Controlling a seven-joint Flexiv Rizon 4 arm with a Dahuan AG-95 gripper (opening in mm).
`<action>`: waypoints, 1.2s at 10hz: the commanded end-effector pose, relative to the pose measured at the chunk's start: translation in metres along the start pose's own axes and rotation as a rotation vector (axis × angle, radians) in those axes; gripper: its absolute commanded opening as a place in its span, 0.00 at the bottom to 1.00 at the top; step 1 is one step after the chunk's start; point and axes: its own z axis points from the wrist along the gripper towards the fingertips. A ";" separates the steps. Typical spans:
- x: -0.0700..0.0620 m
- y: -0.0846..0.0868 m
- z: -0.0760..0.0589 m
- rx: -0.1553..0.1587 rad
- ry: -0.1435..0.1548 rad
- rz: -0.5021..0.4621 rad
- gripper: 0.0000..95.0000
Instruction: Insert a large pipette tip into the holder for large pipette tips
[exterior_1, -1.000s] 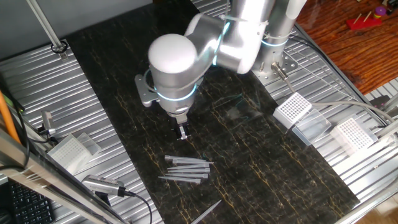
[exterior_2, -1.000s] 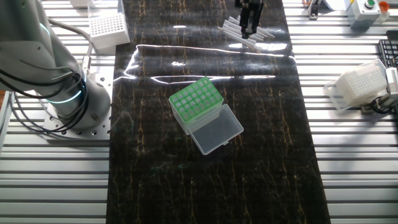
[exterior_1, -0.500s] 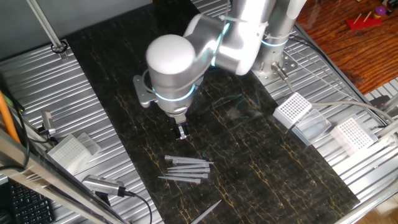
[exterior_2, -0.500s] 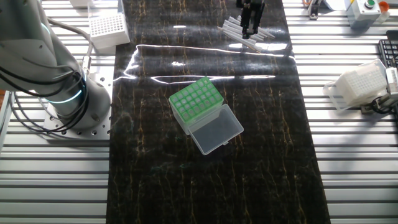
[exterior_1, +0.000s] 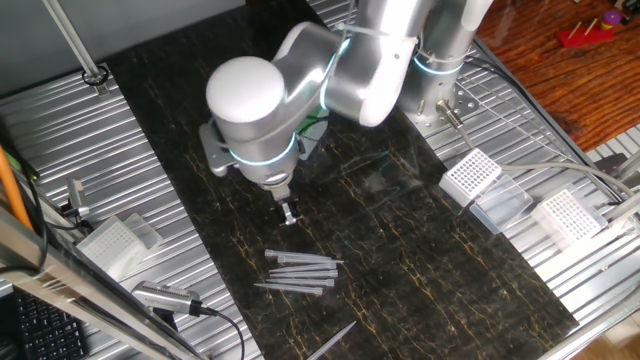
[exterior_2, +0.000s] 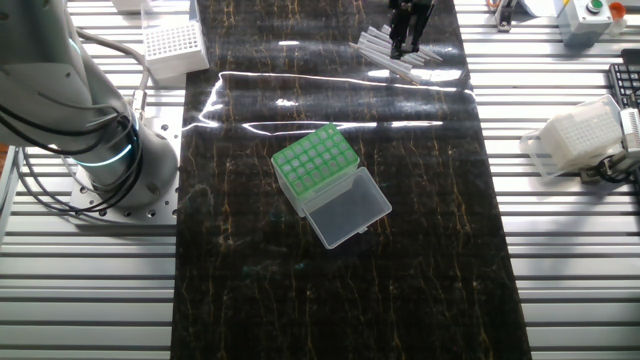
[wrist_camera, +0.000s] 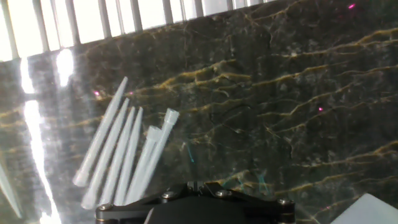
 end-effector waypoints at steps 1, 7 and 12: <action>-0.005 0.007 -0.002 -0.024 -0.004 0.007 0.00; -0.019 0.032 -0.010 -0.042 -0.010 0.033 0.00; -0.024 0.035 0.002 -0.051 -0.031 0.011 0.00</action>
